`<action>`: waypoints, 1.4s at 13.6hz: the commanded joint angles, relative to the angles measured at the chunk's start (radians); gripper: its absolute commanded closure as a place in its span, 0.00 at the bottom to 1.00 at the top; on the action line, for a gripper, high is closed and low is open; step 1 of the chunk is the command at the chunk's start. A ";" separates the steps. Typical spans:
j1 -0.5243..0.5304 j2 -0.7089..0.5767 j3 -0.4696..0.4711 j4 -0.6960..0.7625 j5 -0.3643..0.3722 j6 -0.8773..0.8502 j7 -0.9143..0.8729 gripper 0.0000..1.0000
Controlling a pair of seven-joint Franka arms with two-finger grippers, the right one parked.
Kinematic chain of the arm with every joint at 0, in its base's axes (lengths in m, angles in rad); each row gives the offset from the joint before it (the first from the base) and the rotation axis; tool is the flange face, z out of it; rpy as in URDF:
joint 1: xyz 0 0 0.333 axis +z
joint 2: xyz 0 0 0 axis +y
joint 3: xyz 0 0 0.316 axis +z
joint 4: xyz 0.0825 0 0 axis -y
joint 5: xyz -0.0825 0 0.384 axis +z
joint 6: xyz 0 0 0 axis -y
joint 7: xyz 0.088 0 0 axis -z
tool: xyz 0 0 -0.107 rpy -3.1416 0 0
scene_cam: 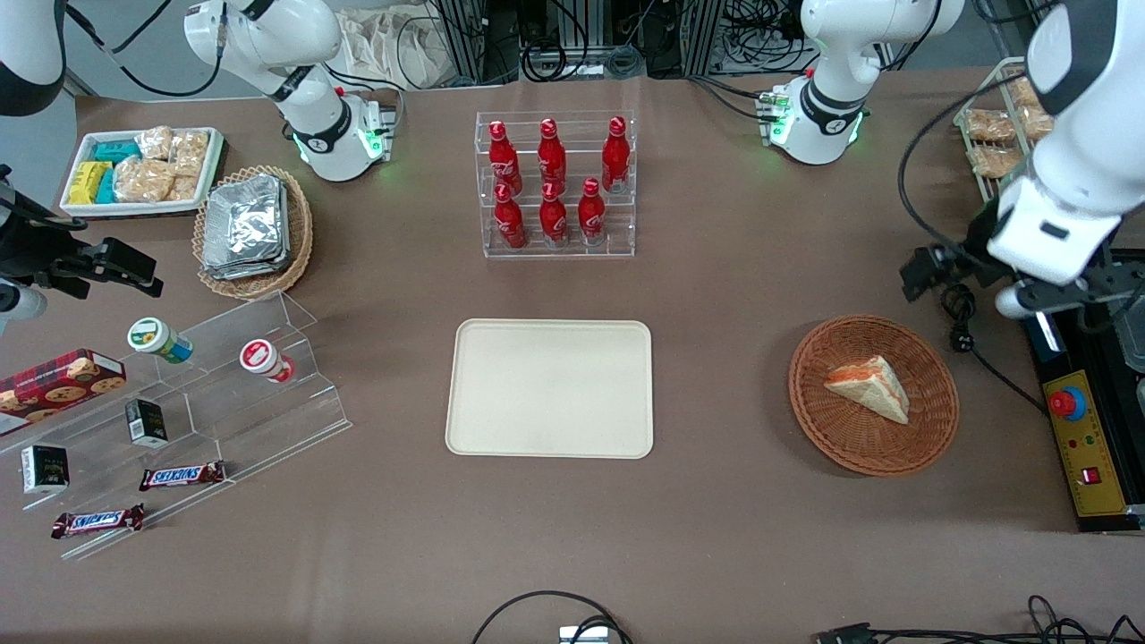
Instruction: Place sandwich from basket to tray
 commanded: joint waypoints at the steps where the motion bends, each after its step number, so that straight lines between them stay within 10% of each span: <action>1: 0.000 0.127 0.072 0.002 -0.015 0.093 -0.183 0.00; 5: -0.061 0.255 0.164 -0.010 -0.087 0.231 -0.492 0.00; 19: -0.109 0.315 0.201 -0.398 -0.106 0.694 -0.579 0.02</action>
